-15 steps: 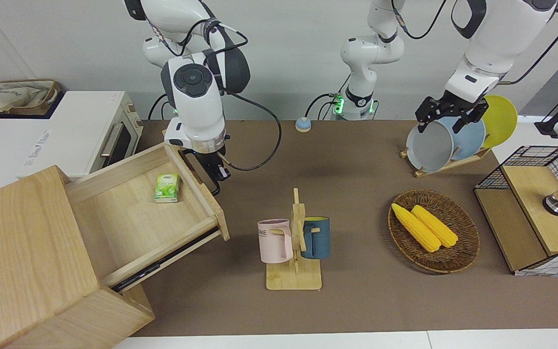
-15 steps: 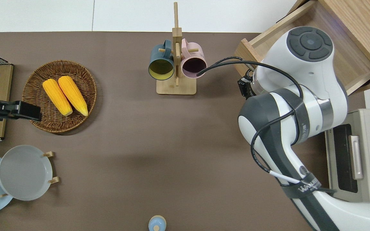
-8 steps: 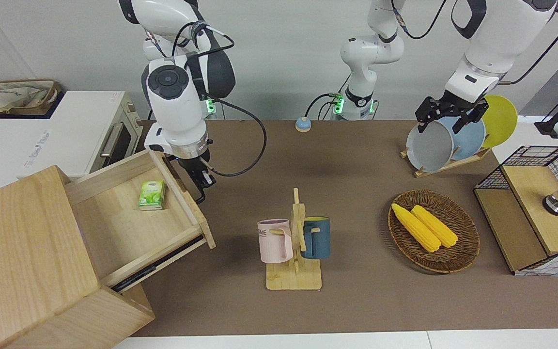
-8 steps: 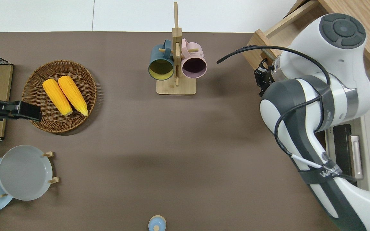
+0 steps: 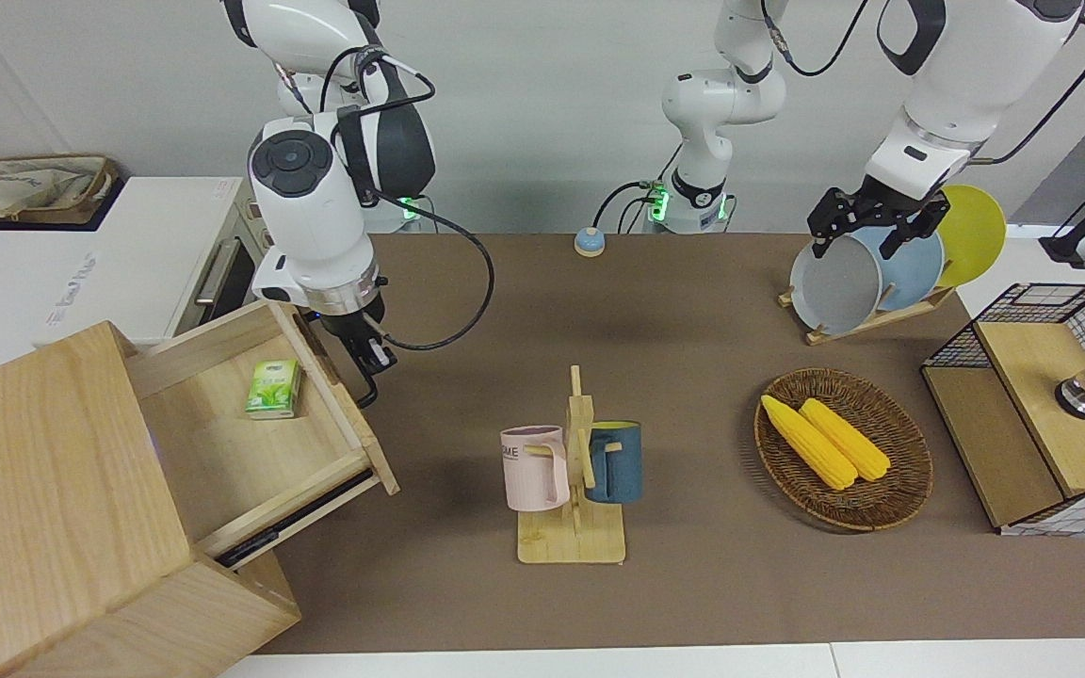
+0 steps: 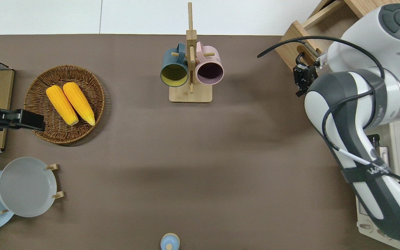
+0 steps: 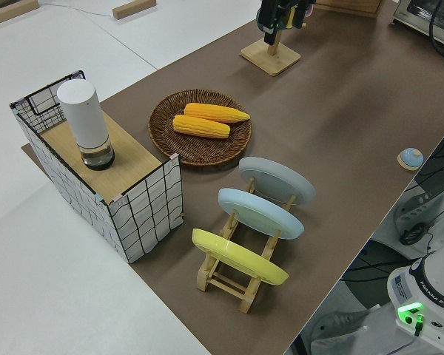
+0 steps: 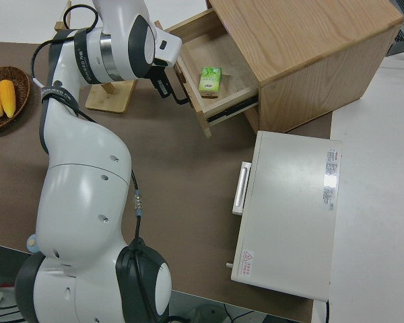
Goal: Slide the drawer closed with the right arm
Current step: 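Push the drawer front away from the robot with the right gripper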
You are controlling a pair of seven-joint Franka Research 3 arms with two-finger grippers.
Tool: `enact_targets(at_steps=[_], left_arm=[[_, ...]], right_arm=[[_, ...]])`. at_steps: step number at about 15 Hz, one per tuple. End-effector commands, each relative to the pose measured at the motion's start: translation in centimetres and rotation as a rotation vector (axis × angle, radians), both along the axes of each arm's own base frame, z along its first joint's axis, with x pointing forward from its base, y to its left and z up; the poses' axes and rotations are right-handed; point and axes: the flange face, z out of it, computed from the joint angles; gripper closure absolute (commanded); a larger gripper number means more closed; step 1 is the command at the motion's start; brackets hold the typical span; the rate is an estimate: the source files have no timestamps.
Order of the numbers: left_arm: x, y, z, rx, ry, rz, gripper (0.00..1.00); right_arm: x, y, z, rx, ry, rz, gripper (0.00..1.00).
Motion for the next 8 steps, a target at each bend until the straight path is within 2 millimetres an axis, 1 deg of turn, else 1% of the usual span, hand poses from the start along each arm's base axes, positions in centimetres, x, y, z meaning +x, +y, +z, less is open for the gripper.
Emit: enact_targets(at_steps=[1, 4, 7, 8], left_arm=[[-0.3, -0.2, 0.6, 0.019, 0.003, 0.005, 0.01], [-0.3, -0.2, 0.6, 0.019, 0.003, 0.005, 0.01], [-0.3, -0.2, 0.6, 0.019, 0.003, 0.005, 0.01], [-0.3, -0.2, 0.5, 0.019, 0.004, 0.005, 0.01]], right_arm=[[1.3, -2.8, 0.2, 0.001, -0.021, 0.044, 1.0], [1.6, -4.6, -0.1, -0.002, -0.018, 0.046, 1.0], [1.9, -6.5, -1.0, -0.003, -0.005, 0.062, 1.0], [2.0, -7.5, -1.3, -0.005, 0.0, 0.069, 1.0]])
